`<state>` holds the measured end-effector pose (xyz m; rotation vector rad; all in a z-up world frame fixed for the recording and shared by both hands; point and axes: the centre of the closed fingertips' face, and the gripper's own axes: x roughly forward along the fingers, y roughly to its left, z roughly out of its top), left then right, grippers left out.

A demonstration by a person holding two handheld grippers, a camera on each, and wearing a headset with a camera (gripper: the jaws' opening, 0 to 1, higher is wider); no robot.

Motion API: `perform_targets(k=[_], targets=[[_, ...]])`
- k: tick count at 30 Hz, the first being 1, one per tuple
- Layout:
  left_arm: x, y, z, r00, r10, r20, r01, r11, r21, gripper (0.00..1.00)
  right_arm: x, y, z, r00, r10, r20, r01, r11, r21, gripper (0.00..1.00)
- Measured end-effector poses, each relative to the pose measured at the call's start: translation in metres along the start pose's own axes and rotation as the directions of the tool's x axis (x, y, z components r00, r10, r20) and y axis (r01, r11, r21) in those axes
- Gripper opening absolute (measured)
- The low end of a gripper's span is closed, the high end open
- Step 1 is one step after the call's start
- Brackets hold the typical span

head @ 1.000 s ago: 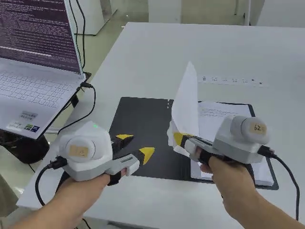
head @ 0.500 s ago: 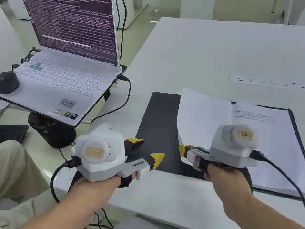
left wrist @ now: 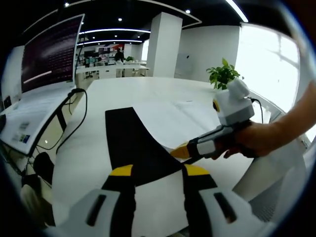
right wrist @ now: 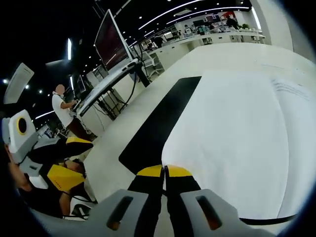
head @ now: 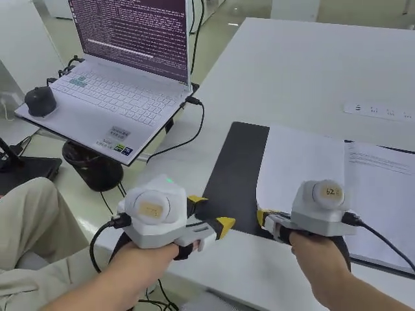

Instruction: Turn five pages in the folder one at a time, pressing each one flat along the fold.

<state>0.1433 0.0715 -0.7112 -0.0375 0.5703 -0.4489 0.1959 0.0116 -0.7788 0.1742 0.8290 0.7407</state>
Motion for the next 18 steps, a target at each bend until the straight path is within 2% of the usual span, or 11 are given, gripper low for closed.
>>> perform_targets(k=[2,4,6,9,11,14,16,18], targets=[[0.001,0.001,-0.003,1.0000,0.006,-0.006,-0.006,1.000,-0.001,0.37,0.002,0.004,-0.003,0.9999,0.015,-0.001,-0.015,1.000,-0.014,0.04],[0.001,0.002,-0.005,0.9999,0.012,-0.012,-0.012,1.000,-0.005,0.37,0.005,0.017,-0.012,0.9968,0.065,-0.047,-0.067,0.997,-0.028,0.02],[0.001,0.004,-0.007,0.9997,0.016,-0.017,-0.016,1.000,-0.006,0.37,0.007,0.019,-0.013,0.9978,0.053,-0.041,-0.055,0.996,-0.072,0.00],[0.000,0.006,-0.008,0.9995,0.022,-0.021,-0.022,1.000,-0.009,0.37,0.005,0.029,-0.022,0.9953,0.076,-0.060,-0.079,0.995,-0.056,0.00],[0.002,0.007,-0.010,0.9993,0.023,-0.030,-0.023,1.000,-0.006,0.37,0.005,0.025,-0.023,0.9951,0.078,-0.060,-0.081,0.995,-0.052,0.00],[0.005,0.004,-0.008,0.9993,0.016,-0.033,-0.016,1.000,-0.001,0.37,-0.006,0.028,-0.018,0.9948,0.096,-0.035,-0.097,0.995,-0.024,0.02],[0.009,-0.001,-0.005,0.9994,0.005,-0.035,-0.005,1.000,0.007,0.36,-0.015,0.030,-0.007,0.9924,0.123,0.013,-0.123,0.992,-0.007,0.02],[0.018,-0.004,-0.005,0.9992,-0.011,-0.039,0.012,1.000,0.019,0.35,-0.026,0.024,0.002,0.9918,0.118,0.047,-0.119,0.993,0.005,0.02]])
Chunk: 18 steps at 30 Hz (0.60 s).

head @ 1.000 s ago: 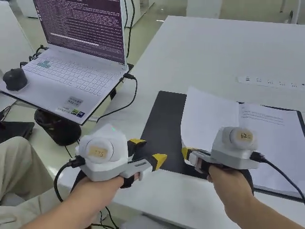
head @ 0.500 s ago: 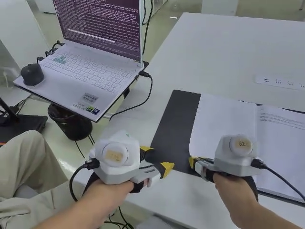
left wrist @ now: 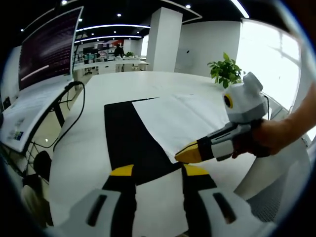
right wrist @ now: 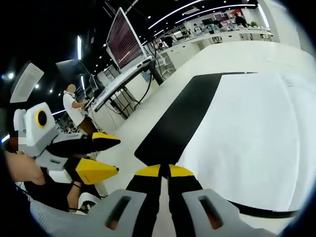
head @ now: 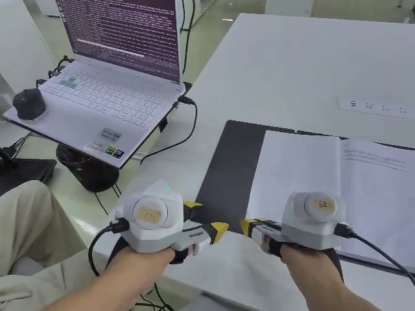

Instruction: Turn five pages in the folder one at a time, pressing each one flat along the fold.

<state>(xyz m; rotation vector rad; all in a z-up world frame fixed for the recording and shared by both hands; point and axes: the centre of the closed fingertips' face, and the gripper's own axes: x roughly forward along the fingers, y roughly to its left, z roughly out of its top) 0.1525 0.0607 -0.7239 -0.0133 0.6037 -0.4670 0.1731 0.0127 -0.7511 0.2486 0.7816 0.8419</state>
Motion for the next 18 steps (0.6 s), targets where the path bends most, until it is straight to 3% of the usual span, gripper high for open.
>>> perform_targets(k=[1,3,11,15,18], targets=[[0.005,-0.005,0.001,0.9999,-0.010,-0.005,0.010,1.000,0.010,0.36,-0.007,-0.002,0.010,0.9988,0.005,0.048,-0.006,1.000,0.022,0.03],[0.016,-0.014,0.005,0.9991,-0.042,-0.001,0.042,0.998,0.036,0.34,-0.017,-0.013,0.021,0.9960,-0.003,0.089,-0.001,0.999,0.042,0.03],[0.070,-0.042,0.002,0.9923,-0.117,-0.040,0.121,0.985,0.124,0.22,-0.056,-0.057,0.040,0.9829,-0.068,0.171,0.052,0.994,0.097,0.03],[0.091,-0.045,-0.002,0.9930,-0.105,-0.055,0.111,0.986,0.124,0.16,-0.079,-0.089,0.042,0.9736,-0.115,0.197,0.087,0.986,0.143,0.03],[0.100,-0.041,-0.012,0.9935,-0.065,-0.093,0.078,0.987,0.139,0.12,-0.101,-0.115,0.039,0.9613,-0.171,0.216,0.130,0.973,0.191,0.04]])
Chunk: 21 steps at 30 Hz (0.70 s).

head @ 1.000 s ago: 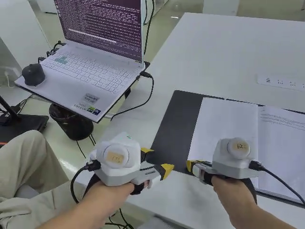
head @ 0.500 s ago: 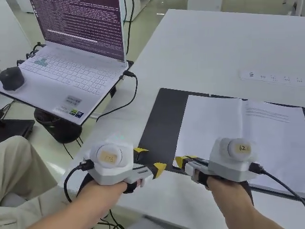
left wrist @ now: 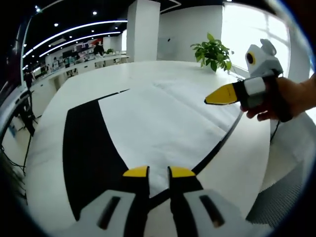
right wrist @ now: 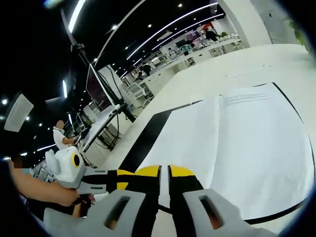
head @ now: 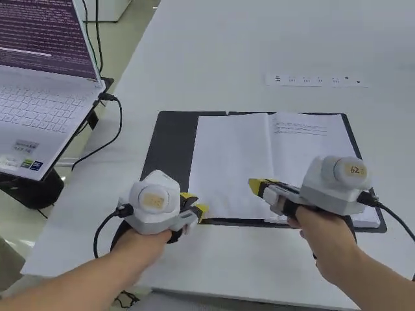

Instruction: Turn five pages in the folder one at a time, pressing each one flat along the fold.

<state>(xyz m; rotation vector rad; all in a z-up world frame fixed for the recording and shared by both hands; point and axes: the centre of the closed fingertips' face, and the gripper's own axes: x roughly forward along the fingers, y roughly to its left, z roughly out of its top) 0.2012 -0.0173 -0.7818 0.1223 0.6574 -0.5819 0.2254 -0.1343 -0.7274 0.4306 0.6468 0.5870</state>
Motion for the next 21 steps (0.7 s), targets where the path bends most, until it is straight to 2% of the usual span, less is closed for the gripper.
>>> perform_targets(k=[2,3,4,6,11,15,17,19,21], targets=[[0.002,-0.001,-0.006,0.9998,0.006,-0.018,-0.006,1.000,0.004,0.08,-0.009,-0.012,0.002,0.9998,-0.019,0.009,0.019,1.000,0.008,0.04],[-0.001,0.000,-0.012,0.9989,0.029,-0.037,-0.028,1.000,0.005,0.06,-0.015,-0.022,0.003,0.9992,-0.035,0.017,0.035,0.999,0.017,0.03],[0.000,0.001,-0.007,0.9994,0.036,-0.004,-0.036,0.999,0.025,0.05,-0.019,-0.027,0.004,0.9987,-0.046,0.023,0.046,0.999,0.027,0.03],[0.000,0.003,-0.007,0.9987,0.051,0.007,-0.051,0.999,0.008,0.03,-0.027,-0.039,0.007,0.9972,-0.062,0.041,0.060,0.997,0.052,0.03],[0.001,0.006,-0.007,0.9974,0.072,0.009,-0.072,0.997,0.022,0.00,-0.041,-0.065,0.009,0.9929,-0.105,0.057,0.100,0.991,0.084,0.03],[0.001,0.007,-0.008,0.9966,0.082,0.011,-0.082,0.996,0.031,0.00,-0.045,-0.075,0.007,0.9920,-0.112,0.059,0.105,0.989,0.108,0.02],[0.002,0.007,-0.008,0.9961,0.088,0.011,-0.088,0.996,0.029,0.00,-0.044,-0.072,0.005,0.9954,-0.079,0.054,0.071,0.990,0.126,0.00],[0.002,0.007,-0.007,0.9957,0.092,0.010,-0.092,0.995,0.033,0.00,-0.040,-0.060,0.001,0.9992,-0.004,0.040,-0.003,0.987,0.162,0.00],[0.002,0.007,-0.007,0.9954,0.096,0.008,-0.096,0.995,0.036,0.00,-0.033,-0.056,-0.001,0.9995,0.017,0.025,-0.021,0.988,0.153,0.00]])
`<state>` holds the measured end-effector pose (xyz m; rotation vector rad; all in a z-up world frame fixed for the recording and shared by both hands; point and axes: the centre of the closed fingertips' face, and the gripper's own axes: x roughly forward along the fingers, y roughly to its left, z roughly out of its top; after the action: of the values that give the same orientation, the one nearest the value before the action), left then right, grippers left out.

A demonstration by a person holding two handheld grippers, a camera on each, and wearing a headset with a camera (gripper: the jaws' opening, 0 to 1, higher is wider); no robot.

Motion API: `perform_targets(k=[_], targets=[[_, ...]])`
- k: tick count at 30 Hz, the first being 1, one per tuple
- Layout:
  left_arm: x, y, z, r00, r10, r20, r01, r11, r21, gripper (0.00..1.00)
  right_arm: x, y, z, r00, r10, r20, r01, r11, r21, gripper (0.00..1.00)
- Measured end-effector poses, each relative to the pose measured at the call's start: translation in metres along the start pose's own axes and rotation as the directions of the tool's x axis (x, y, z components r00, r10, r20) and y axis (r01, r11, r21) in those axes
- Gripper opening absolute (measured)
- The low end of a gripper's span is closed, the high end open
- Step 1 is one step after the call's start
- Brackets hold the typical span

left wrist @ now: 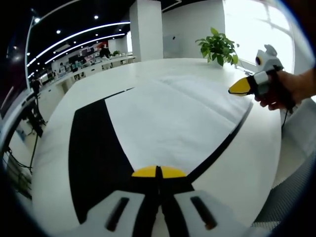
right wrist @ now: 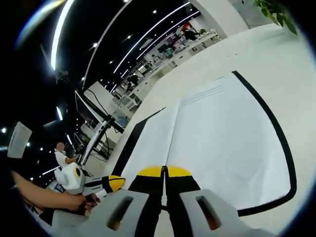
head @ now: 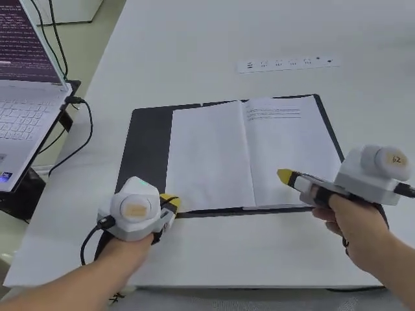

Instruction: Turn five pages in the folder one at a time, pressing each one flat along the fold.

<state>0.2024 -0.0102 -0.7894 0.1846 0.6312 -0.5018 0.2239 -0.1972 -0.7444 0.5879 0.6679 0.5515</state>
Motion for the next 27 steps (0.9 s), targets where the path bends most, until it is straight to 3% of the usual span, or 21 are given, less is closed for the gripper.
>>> perform_targets(k=[5,7,10,13,19,20,21,23,24,26,27], targets=[[0.000,0.000,0.000,0.9999,0.012,-0.003,-0.012,1.000,0.003,0.00,0.019,0.017,-0.004,0.9983,0.042,-0.040,-0.040,0.999,0.035,0.00],[0.000,0.000,0.000,0.9999,0.014,-0.003,-0.014,1.000,0.002,0.00,0.026,0.024,-0.003,0.9966,0.066,-0.049,-0.062,0.994,0.085,0.00],[0.000,0.000,0.001,0.9998,0.018,-0.001,-0.018,1.000,-0.002,0.00,0.043,0.036,0.001,0.9911,0.117,-0.064,-0.101,0.971,0.217,0.00],[0.000,0.001,0.001,0.9997,0.023,0.001,-0.023,1.000,-0.009,0.00,0.062,0.030,0.012,0.9915,0.120,-0.051,-0.097,0.940,0.326,0.00],[-0.001,0.001,0.001,0.9996,0.027,0.004,-0.027,1.000,-0.009,0.00,0.091,0.008,0.020,0.9928,0.094,-0.074,-0.053,0.898,0.436,0.00],[-0.001,0.001,0.001,0.9996,0.028,0.004,-0.028,1.000,-0.005,0.00,0.096,0.004,0.018,0.9919,0.089,-0.091,-0.036,0.882,0.471,0.00],[-0.001,0.001,0.001,0.9996,0.029,0.004,-0.029,1.000,-0.003,0.00,0.099,-0.001,0.018,0.9927,0.080,-0.091,-0.028,0.884,0.467,0.00],[-0.001,0.001,0.001,0.9995,0.030,0.005,-0.030,1.000,0.001,0.00,0.104,-0.006,0.019,0.9937,0.064,-0.091,-0.012,0.874,0.485,0.00],[-0.002,0.001,0.001,0.9995,0.031,0.005,-0.031,1.000,0.001,0.00,0.106,-0.002,0.024,0.9920,0.100,-0.077,-0.043,0.842,0.538,0.00],[-0.002,0.001,0.001,0.9994,0.033,0.008,-0.033,0.999,0.001,0.00,0.110,-0.009,0.029,0.9942,0.077,-0.074,-0.027,0.854,0.519,0.00],[-0.002,0.001,0.001,0.9994,0.032,0.010,-0.032,0.999,0.004,0.00,0.112,-0.010,0.032,0.9952,0.071,-0.067,-0.025,0.850,0.527,0.00]])
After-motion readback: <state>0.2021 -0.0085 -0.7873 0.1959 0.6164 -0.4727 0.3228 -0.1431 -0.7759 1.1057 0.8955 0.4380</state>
